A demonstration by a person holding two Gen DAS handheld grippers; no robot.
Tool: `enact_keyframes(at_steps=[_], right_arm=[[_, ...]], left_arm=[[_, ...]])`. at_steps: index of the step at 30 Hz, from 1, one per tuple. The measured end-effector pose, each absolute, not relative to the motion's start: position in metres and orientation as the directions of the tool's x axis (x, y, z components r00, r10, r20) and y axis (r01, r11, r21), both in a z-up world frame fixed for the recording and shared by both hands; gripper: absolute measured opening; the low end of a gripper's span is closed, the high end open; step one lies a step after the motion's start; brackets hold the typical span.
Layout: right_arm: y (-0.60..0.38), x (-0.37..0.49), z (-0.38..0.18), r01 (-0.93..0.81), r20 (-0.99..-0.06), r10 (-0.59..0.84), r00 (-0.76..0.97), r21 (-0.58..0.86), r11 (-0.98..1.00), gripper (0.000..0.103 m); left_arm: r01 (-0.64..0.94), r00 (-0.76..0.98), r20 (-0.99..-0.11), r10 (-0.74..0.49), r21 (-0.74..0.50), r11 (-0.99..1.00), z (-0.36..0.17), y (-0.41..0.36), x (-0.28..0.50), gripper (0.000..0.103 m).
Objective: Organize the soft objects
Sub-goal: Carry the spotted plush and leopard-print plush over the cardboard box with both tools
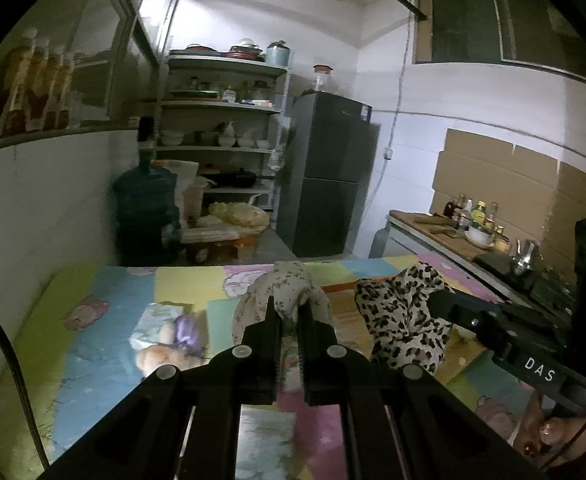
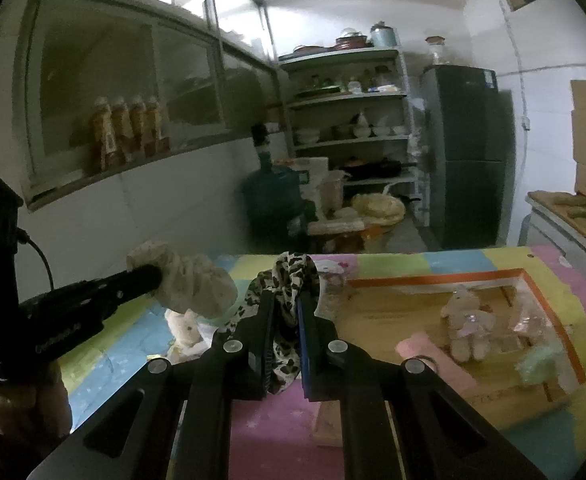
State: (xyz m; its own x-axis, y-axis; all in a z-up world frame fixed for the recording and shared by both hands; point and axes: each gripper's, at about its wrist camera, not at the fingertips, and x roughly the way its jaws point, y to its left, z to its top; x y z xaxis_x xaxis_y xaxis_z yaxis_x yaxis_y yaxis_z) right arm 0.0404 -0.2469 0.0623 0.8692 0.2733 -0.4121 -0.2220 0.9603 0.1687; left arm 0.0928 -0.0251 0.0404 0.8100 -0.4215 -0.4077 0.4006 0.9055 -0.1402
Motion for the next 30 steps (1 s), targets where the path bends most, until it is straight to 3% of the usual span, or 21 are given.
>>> enact_keyframes(at_steps=[30], right_arm=[[-0.339, 0.028, 0.073, -0.068, -0.374, 0.136, 0.917, 0.189, 0.980, 0.011]], left_arm=[[0.544, 0.723, -0.427, -0.543, -0.133, 0.829, 0.043, -0.126, 0.106, 0.007]])
